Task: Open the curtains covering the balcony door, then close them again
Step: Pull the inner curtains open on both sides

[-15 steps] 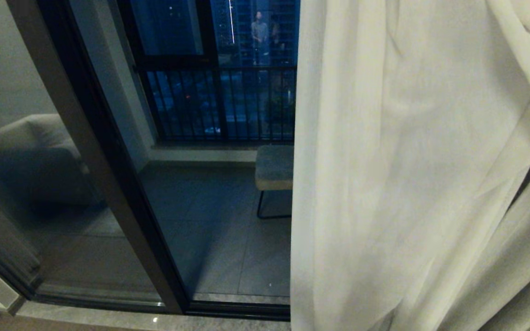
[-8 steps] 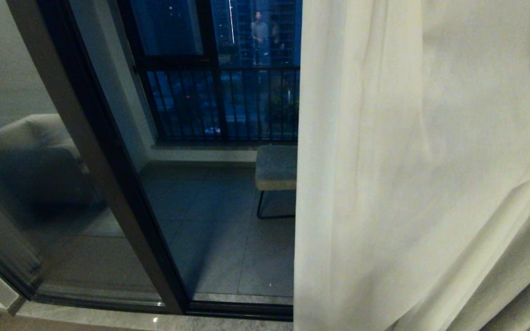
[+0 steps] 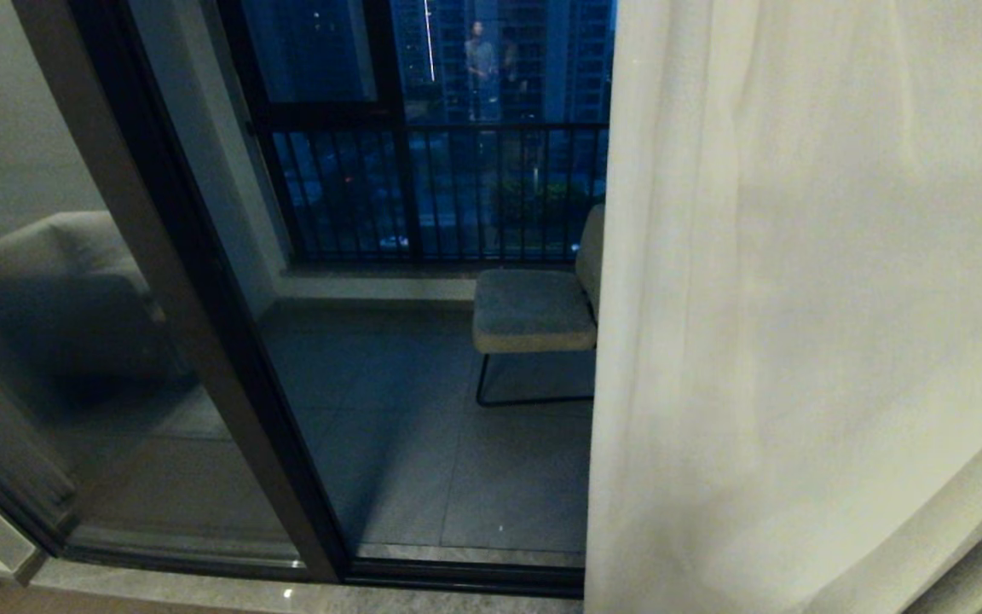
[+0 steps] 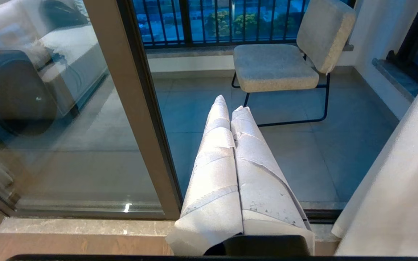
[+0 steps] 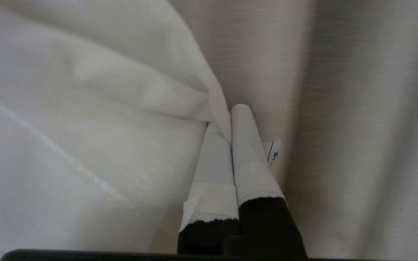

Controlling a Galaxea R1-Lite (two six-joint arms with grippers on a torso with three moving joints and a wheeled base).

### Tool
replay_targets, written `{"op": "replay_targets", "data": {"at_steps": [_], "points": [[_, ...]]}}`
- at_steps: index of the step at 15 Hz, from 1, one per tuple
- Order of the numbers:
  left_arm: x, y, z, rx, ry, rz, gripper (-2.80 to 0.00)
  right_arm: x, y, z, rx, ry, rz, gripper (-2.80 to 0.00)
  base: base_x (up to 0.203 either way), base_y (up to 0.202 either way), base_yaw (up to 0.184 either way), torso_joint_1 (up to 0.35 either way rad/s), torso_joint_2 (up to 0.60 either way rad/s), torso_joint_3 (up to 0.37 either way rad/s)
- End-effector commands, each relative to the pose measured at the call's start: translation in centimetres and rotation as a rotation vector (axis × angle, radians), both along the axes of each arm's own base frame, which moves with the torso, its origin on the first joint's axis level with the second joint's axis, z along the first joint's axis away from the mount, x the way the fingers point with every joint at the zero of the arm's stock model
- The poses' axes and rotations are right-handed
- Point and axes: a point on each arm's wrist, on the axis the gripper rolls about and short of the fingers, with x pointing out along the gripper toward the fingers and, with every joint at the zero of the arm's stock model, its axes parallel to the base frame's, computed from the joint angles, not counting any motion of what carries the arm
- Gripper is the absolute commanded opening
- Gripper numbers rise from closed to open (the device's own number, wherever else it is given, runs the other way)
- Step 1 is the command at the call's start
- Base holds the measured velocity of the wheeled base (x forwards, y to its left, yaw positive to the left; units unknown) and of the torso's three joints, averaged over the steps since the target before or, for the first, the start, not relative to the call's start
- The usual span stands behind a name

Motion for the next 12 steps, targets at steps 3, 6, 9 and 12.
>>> {"op": "replay_targets", "data": {"at_steps": [3, 6, 9, 12], "points": [[0.0, 0.0, 0.0, 0.001, -0.001, 0.0, -2.8, -0.3, -3.1, 0.1, 0.01, 0.001, -0.095, -2.8, 0.0, 0.0, 0.0, 0.0, 0.0, 0.0], [0.0, 0.0, 0.0, 0.001, -0.001, 0.0, -2.8, -0.6, -4.6, 0.1, 0.021, -0.004, -0.141, -2.8, 0.0, 0.0, 0.0, 0.0, 0.0, 0.0], [0.0, 0.0, 0.0, 0.001, -0.001, 0.0, -2.8, -0.9, -6.3, -0.2, 0.028, 0.002, -0.199, -2.8, 0.0, 0.0, 0.0, 0.0, 0.0, 0.0], [0.0, 0.0, 0.0, 0.001, -0.001, 0.0, -2.8, -1.3, -8.4, 0.0, 0.039, -0.011, -0.255, -2.8, 0.0, 0.0, 0.0, 0.0, 0.0, 0.0]]}}
